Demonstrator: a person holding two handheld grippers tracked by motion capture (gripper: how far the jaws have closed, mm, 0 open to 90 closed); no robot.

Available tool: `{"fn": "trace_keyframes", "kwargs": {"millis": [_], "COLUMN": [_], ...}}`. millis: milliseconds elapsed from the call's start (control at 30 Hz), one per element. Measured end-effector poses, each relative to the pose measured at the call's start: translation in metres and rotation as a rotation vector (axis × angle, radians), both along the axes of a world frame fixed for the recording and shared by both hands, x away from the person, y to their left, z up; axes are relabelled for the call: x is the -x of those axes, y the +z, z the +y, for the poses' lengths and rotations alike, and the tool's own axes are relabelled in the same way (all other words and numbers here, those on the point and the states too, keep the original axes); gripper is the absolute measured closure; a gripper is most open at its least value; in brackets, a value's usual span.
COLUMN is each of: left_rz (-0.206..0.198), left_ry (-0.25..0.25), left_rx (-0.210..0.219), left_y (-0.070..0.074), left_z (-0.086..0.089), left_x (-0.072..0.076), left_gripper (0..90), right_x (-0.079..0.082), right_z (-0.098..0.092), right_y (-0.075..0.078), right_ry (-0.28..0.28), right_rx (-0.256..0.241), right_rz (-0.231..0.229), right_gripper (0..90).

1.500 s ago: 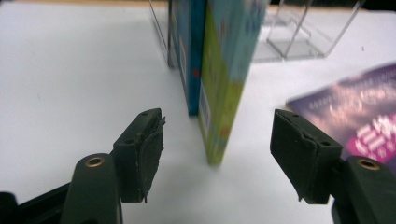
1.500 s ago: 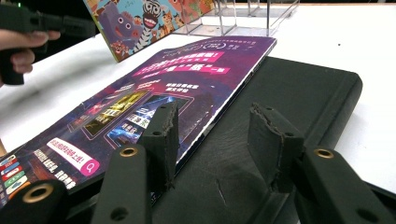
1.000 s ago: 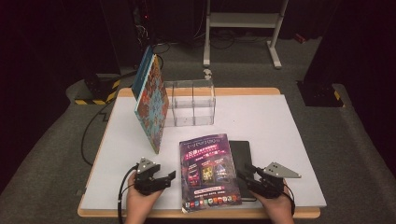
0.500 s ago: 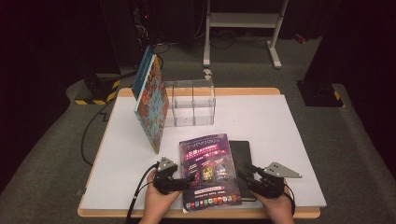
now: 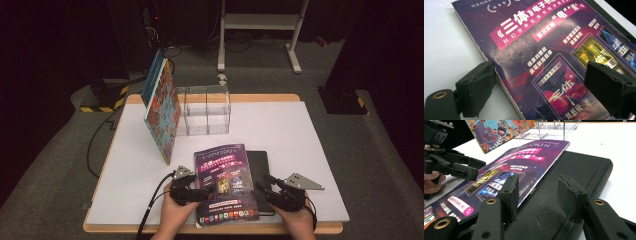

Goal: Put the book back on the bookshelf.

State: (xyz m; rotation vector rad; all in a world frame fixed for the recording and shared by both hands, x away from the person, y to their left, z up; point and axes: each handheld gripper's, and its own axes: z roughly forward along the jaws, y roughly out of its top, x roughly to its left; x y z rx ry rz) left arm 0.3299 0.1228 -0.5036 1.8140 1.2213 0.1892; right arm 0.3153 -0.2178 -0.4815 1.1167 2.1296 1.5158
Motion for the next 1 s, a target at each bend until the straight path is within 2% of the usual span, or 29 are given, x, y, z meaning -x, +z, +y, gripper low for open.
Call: {"fn": "trace_keyframes", "kwargs": {"millis": [167, 200, 233, 300, 333, 567, 667, 733, 833, 933, 1000], "left_rz": [-0.010, -0.007, -0.009, -0.008, -0.015, -0.052, -0.070, -0.066, -0.044, -0.049, -0.051], "left_ry": [-0.021, 0.039, 0.041, -0.007, -0.042, -0.083, -0.073, -0.053, -0.040, -0.034, -0.036], "left_rx": [0.000, 0.077, 0.087, 0.047, 0.007, 0.016, 0.002, -0.011, 0.013, 0.012, 0.016], "left_y": [0.004, 0.004, 0.005, 0.007, 0.008, 0.020, 0.022, 0.018, 0.010, 0.005, 0.004], "left_z": [-0.009, -0.017, -0.020, -0.019, -0.017, -0.026, -0.024, -0.019, -0.011, -0.008, -0.006], "left_x": [-0.002, -0.001, -0.001, -0.002, -0.003, -0.001, 0.000, -0.002, -0.002, 0.001, 0.002], "left_gripper": [11.1, 11.1, 11.1, 11.2, 11.2, 11.9, 12.0, 12.0, 14.2, 14.1, 13.7], "right_x": [-0.002, -0.002, -0.003, -0.003, -0.004, -0.005, -0.006, -0.008, -0.010, -0.012, -0.011], "right_z": [-0.002, -0.003, -0.003, -0.005, -0.005, -0.005, -0.003, 0.001, 0.010, 0.020, 0.026], "right_y": [-0.001, -0.001, -0.001, -0.001, -0.001, -0.001, -0.001, -0.002, -0.002, -0.001, 0.000], "right_ry": [-0.028, -0.034, -0.041, -0.052, -0.057, -0.078, -0.081, -0.076, -0.069, -0.061, -0.051], "right_rx": [0.024, 0.029, 0.032, 0.035, 0.037, 0.051, 0.066, 0.078, 0.099, 0.119, 0.145], "right_rz": [-0.001, -0.001, 0.001, 0.002, 0.002, 0.005, 0.003, 0.013, 0.020, 0.012, 0.010], "right_gripper": [50.1, 49.8, 49.4, 48.7, 48.5, 46.8, 44.3, 42.3, 40.3, 38.3, 42.6]}}
